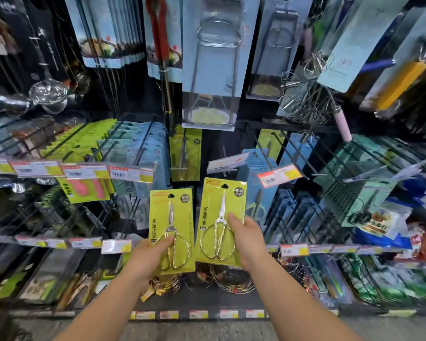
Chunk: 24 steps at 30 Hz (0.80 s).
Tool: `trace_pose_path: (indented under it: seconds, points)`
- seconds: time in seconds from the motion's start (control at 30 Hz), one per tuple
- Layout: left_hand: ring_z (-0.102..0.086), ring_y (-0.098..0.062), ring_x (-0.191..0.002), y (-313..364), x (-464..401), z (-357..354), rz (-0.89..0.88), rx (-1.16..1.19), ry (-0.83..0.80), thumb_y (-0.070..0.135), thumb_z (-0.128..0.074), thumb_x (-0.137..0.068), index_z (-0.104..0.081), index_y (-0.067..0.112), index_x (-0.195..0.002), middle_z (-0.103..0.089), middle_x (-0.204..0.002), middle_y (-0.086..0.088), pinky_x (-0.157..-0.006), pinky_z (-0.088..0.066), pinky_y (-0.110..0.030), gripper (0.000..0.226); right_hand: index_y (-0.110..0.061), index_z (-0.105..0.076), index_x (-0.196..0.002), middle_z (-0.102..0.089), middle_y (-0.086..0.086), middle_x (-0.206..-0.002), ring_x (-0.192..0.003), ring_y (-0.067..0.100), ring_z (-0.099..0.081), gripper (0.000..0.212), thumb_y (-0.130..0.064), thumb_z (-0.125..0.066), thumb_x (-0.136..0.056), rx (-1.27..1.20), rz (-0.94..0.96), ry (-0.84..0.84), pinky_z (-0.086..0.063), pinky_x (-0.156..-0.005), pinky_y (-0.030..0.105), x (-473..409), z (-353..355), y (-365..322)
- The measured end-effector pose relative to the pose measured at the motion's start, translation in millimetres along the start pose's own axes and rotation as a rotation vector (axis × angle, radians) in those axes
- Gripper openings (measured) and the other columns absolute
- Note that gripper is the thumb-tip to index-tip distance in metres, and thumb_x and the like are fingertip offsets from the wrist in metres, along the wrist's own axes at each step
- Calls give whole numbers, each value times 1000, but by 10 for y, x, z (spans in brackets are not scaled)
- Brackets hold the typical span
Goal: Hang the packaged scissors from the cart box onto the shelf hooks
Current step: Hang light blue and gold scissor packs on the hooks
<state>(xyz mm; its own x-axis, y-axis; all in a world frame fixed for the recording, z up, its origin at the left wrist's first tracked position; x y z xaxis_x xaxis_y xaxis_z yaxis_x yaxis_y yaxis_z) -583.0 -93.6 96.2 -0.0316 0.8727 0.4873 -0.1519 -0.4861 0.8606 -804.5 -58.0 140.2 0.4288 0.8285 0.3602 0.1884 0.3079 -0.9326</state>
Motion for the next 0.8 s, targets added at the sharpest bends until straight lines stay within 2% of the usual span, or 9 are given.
trace_pose_path:
  seconds: [0.1, 0.27, 0.33, 0.4, 0.47, 0.5, 0.63, 0.7, 0.8]
  points:
    - [-51, -44, -124, 30, -85, -6, 26, 20, 13, 51, -73, -82, -30, 7, -150, -51, -138, -22, -103, -42, -61, 92, -10, -19, -155, -25, 5, -161, -145, 25, -28, 75, -37, -57, -97, 13, 23, 11, -25, -116, 42, -164, -27, -76]
    - [-47, -48, -129, -1, -259, -101, 75, 66, 5, 62, -78, -69, -39, 9, -144, -49, -142, -23, -104, -38, -64, 100, -8, -18, -155, -24, 6, -161, -146, 24, -27, 75, -37, -57, -97, 37, 53, -21, -25, -116, 39, -444, -3, -112]
    - [-50, -45, -127, -2, -274, -146, 78, 99, 40, 56, -78, -73, -39, 7, -143, -50, -141, -22, -101, -43, -59, 95, -7, -20, -154, -27, 6, -160, -146, 24, -28, 75, -37, -57, -97, 58, 52, -31, -25, -116, 39, -532, 10, -102]
    - [-57, -38, -115, -10, -285, -195, 77, 143, 61, 50, -78, -75, -38, 7, -144, -56, -132, -17, -95, -48, -50, 91, -6, -29, -151, -36, 5, -155, -142, 24, -35, 69, -37, -57, -97, 83, 51, -31, -29, -114, 38, -612, 22, -90]
    - [-53, -37, -120, -13, -288, -262, 100, 164, 46, 48, -77, -76, -34, 9, -148, -52, -139, -16, -103, -45, -52, 93, -9, -46, -142, -49, 1, -144, -132, 20, -47, 56, -38, -58, -96, 117, 56, -37, -36, -109, 35, -675, 18, -92]
    - [-51, -37, -124, -21, -284, -290, 98, 163, 34, 47, -76, -79, -31, 9, -149, -48, -144, -16, -107, -42, -52, 91, -9, -48, -140, -51, 0, -143, -131, 19, -48, 57, -41, -59, -94, 128, 63, -42, -37, -110, 35, -699, 12, -96]
    - [-40, -35, -136, -55, -270, -359, 114, 211, -22, 38, -70, -89, -27, 7, -152, -40, -152, -15, -111, -33, -48, 82, -8, -36, -149, -42, 4, -152, -139, 23, -40, 69, -44, -57, -95, 137, 33, -58, -32, -115, 40, -849, -26, -89]
    - [-41, -34, -135, -36, -245, -384, 128, 200, -34, 37, -69, -90, -30, 6, -151, -43, -149, -15, -109, -34, -46, 79, -9, -30, -152, -37, 6, -155, -141, 25, -37, 70, -43, -56, -96, 139, -1, -63, -30, -115, 43, -922, -26, -100]
    - [-45, -33, -132, -55, -279, -397, 123, 179, -22, 48, -74, -81, -34, 9, -150, -48, -146, -13, -109, -35, -46, 89, -10, -27, -153, -36, 6, -155, -142, 29, -35, 70, -42, -55, -97, 131, -89, -59, -29, -114, 44, -1016, -2, -96]
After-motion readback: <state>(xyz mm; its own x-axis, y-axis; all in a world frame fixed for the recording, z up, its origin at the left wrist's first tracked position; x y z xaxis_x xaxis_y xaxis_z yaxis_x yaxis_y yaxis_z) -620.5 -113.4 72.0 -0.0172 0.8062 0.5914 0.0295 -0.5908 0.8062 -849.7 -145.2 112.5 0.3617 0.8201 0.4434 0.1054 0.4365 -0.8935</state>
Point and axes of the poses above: each hand's wrist, its own x-axis away from the middle knuckle, its own z-axis out of the back of the hand, y = z × x, the point moved 3 cm from there along -x, towards the middle knuckle
